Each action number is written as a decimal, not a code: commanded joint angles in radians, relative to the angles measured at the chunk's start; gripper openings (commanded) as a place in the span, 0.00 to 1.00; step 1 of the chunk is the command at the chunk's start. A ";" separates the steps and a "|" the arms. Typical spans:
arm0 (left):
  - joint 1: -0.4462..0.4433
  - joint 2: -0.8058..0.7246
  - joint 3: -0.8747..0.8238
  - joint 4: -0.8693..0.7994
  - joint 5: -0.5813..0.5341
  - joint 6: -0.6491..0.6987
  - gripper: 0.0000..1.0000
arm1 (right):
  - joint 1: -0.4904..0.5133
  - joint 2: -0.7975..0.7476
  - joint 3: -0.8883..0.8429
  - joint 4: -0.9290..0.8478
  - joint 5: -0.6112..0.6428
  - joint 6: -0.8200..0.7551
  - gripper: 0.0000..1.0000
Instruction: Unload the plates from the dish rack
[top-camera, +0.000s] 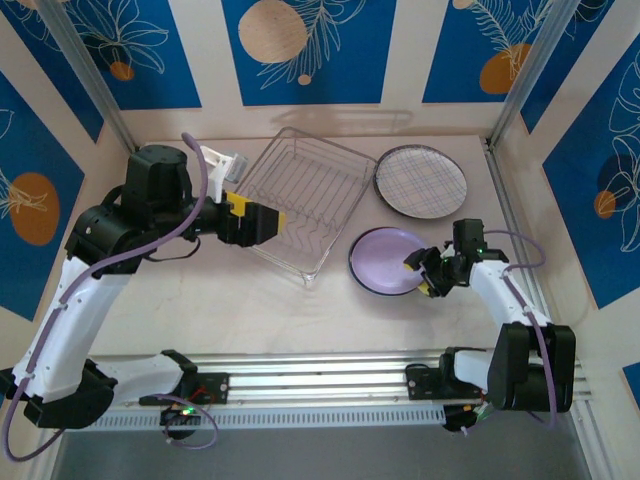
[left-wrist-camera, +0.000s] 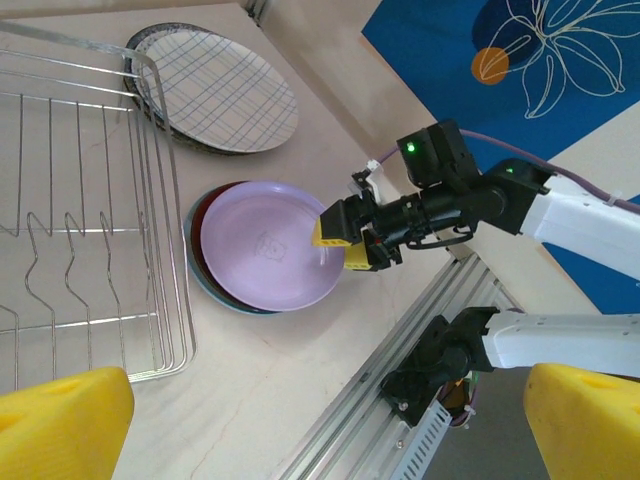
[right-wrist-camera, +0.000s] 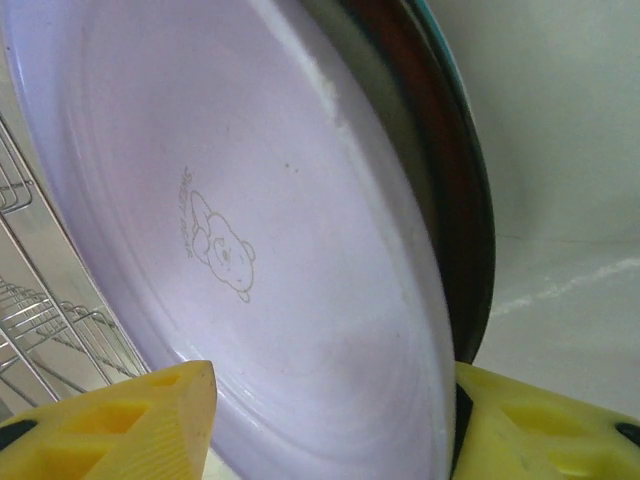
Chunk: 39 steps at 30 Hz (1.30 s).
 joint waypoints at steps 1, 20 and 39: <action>0.007 -0.026 -0.020 0.030 -0.006 -0.015 1.00 | 0.008 0.017 0.053 -0.119 0.045 0.007 0.60; 0.008 -0.050 -0.053 0.038 -0.032 -0.024 1.00 | 0.022 0.020 0.136 -0.212 0.127 0.036 0.61; 0.654 0.035 -0.421 0.279 -0.484 -0.270 1.00 | 0.065 -0.106 0.571 -0.326 0.712 -0.094 0.99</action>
